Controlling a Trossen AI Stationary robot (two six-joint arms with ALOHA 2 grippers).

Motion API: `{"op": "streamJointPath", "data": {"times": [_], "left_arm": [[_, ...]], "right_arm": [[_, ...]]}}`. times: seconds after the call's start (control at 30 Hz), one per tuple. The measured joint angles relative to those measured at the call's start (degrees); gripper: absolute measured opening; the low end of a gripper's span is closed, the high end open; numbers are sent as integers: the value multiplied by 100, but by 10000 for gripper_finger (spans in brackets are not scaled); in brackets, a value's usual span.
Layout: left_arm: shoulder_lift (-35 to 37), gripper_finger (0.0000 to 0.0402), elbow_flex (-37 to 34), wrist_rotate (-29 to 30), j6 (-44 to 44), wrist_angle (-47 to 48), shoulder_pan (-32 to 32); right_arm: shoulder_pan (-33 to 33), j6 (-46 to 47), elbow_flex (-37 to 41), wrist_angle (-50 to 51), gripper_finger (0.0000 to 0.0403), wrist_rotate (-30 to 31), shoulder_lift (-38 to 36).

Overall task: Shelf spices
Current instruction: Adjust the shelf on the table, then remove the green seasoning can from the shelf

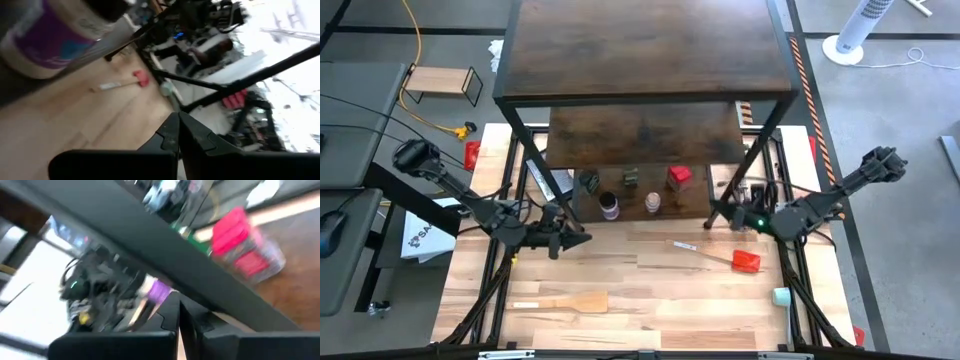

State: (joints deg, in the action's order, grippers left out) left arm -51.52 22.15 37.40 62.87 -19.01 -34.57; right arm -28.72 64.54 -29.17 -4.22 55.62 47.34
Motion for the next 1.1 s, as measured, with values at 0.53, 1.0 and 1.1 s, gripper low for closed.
{"op": "streamJointPath", "data": {"times": [0.53,1.0,1.1], "left_arm": [[5,0,0,176,-11,166,433],[602,0,575,267,-134,1169,-1109],[909,0,748,1521,465,2240,-1876]], "right_arm": [[2479,-1105,0,-428,0,-1205,-88],[1948,-1573,0,-1083,0,-2761,-100],[1649,-1559,0,-1076,0,-2669,-100]]}}
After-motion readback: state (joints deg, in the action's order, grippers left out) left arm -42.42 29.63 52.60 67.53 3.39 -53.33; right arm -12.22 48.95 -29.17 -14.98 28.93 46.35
